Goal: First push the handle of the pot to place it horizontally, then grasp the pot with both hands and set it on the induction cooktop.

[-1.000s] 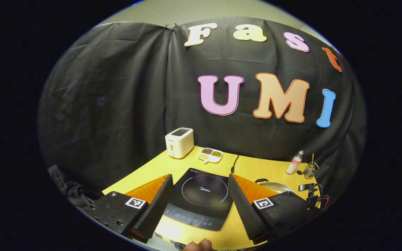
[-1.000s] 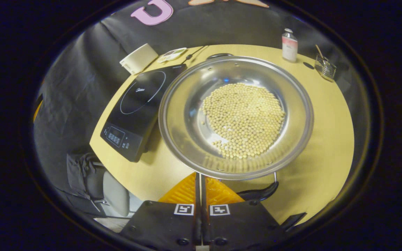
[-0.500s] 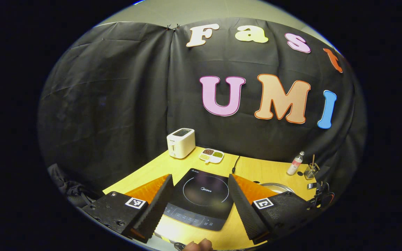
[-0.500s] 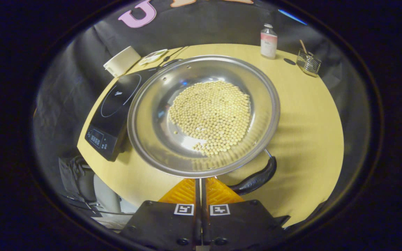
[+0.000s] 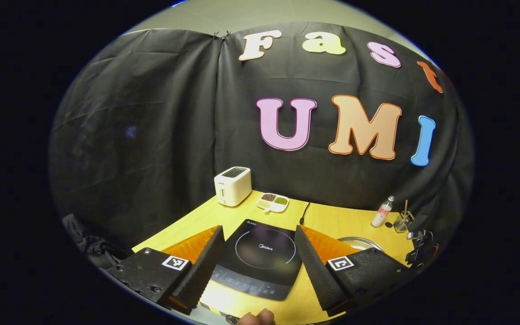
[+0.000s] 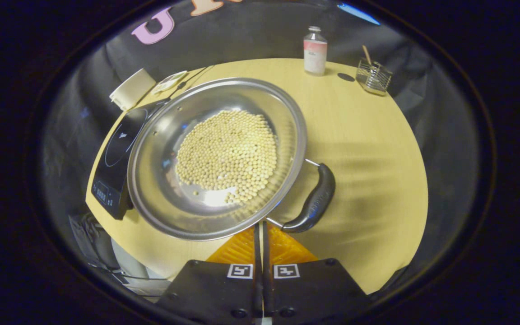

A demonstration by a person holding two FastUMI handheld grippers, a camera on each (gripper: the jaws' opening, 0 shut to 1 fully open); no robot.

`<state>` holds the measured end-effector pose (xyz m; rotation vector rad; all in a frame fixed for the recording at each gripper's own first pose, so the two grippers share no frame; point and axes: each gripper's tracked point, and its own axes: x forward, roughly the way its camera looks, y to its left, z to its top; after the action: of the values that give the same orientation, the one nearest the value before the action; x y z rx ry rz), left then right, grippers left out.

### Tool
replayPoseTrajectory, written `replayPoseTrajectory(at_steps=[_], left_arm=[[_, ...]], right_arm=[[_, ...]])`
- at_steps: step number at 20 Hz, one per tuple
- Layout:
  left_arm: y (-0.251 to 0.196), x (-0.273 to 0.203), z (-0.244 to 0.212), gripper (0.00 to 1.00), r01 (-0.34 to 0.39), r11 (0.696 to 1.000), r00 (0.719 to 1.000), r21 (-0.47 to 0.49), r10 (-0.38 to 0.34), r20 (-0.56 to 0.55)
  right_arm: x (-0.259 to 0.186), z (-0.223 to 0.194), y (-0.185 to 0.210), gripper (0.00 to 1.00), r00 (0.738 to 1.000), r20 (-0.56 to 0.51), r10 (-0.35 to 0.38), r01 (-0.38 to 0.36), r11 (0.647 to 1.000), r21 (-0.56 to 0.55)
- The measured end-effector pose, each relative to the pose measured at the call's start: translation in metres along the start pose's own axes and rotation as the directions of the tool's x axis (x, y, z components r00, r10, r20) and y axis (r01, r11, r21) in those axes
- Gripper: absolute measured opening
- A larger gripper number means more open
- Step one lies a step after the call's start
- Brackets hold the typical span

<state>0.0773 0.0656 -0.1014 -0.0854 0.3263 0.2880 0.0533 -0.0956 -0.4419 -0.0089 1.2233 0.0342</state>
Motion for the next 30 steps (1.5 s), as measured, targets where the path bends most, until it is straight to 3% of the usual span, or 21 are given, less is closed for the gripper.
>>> replayPoseTrajectory(at_steps=[6,10,13,17,21,22,24,27,30], left_arm=[[-0.008,0.005,0.003,0.93,0.014,1.0,1.0,0.018,-0.014,0.004],[-0.009,0.01,0.004,0.96,0.019,1.0,1.0,0.02,-0.019,0.004],[-0.012,0.012,0.004,0.93,0.035,0.999,0.999,0.024,-0.035,0.0],[-0.018,0.019,0.001,0.96,0.076,0.997,0.997,0.032,-0.076,-0.012],[-0.028,0.036,-0.009,0.96,0.164,0.986,0.986,0.027,-0.163,-0.045],[-0.031,0.042,-0.015,0.93,0.193,0.981,0.98,0.026,-0.191,-0.058],[-0.037,0.057,-0.027,0.96,0.245,0.969,0.966,0.028,-0.241,-0.088],[-0.054,0.075,-0.057,0.96,0.346,0.938,0.923,-0.005,-0.342,-0.177],[-0.07,0.088,-0.092,0.94,0.448,0.894,0.858,-0.016,-0.435,-0.271]], right_arm=[[0.004,0.018,-0.023,0.0,0.999,0.019,-0.034,0.033,0.999,0.035],[0.006,0.026,-0.031,0.03,0.998,0.027,-0.049,0.047,0.998,0.044],[0.007,0.03,-0.035,0.0,0.998,0.028,-0.06,0.058,0.996,0.062],[0.006,0.038,-0.041,0.0,0.995,0.041,-0.087,0.082,0.99,0.113],[-0.007,0.039,-0.042,0.03,0.989,0.063,-0.136,0.126,0.983,0.137],[-0.014,0.039,-0.041,0.03,0.986,0.073,-0.151,0.139,0.98,0.145],[-0.03,0.044,-0.036,0.0,0.979,0.105,-0.172,0.151,0.971,0.186],[-0.047,0.05,-0.031,0.0,0.967,0.138,-0.212,0.174,0.954,0.243],[-0.056,0.054,-0.034,0.17,0.949,0.164,-0.268,0.219,0.939,0.267]])
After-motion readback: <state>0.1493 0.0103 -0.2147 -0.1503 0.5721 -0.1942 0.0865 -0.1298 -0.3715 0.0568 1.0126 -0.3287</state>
